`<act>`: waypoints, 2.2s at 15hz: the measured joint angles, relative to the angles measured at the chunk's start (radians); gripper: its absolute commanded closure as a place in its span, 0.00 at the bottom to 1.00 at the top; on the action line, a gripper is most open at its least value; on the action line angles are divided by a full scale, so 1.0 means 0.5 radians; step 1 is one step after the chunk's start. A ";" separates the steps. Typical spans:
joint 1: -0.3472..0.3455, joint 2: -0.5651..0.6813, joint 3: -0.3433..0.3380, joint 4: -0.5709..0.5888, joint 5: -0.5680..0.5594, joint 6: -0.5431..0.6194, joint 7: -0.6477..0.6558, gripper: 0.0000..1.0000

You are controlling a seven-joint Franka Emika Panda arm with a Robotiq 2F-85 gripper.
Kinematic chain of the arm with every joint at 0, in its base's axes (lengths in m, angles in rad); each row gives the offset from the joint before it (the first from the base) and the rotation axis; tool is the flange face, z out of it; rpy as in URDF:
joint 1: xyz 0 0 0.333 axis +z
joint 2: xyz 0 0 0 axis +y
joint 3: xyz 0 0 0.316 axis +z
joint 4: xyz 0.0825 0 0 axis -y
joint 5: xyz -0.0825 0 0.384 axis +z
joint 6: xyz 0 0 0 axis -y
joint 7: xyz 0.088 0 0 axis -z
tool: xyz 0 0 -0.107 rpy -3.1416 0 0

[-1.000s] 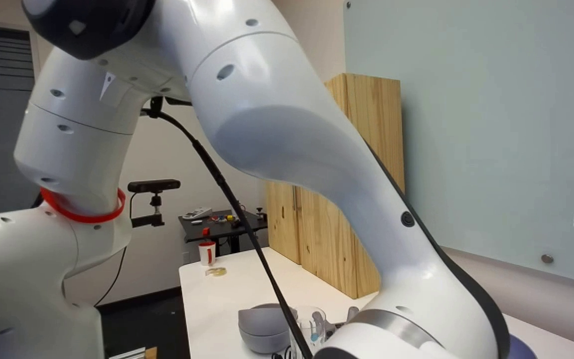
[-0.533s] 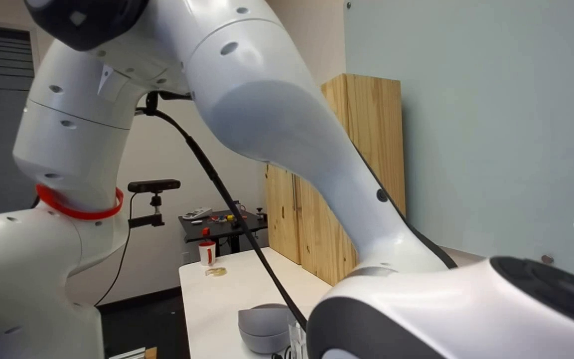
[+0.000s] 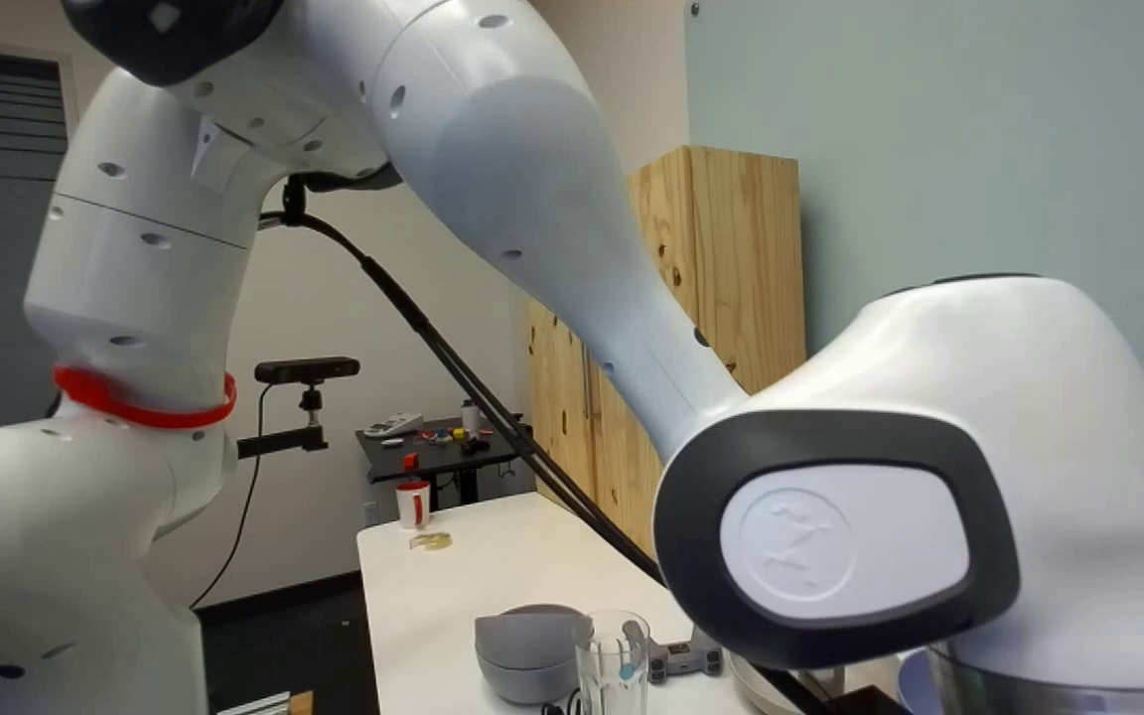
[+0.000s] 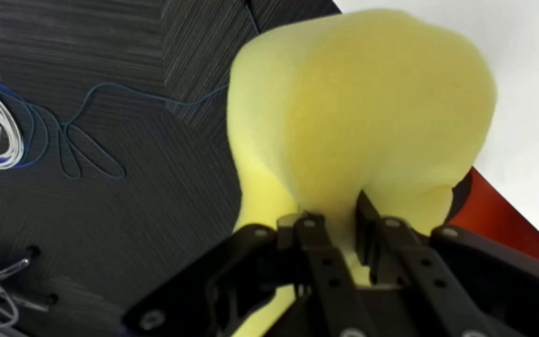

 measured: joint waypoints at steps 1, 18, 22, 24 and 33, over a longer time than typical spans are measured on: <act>0.018 -0.011 -0.003 0.022 -0.022 0.030 0.010 0.95; -0.039 0.080 0.628 0.699 0.612 -0.248 -0.309 0.95; -0.038 0.234 0.685 0.901 0.612 -0.394 -0.310 0.95; -0.038 0.312 0.714 0.993 0.613 -0.463 -0.321 0.95; -0.047 0.583 0.889 1.334 0.631 -0.669 -0.586 0.95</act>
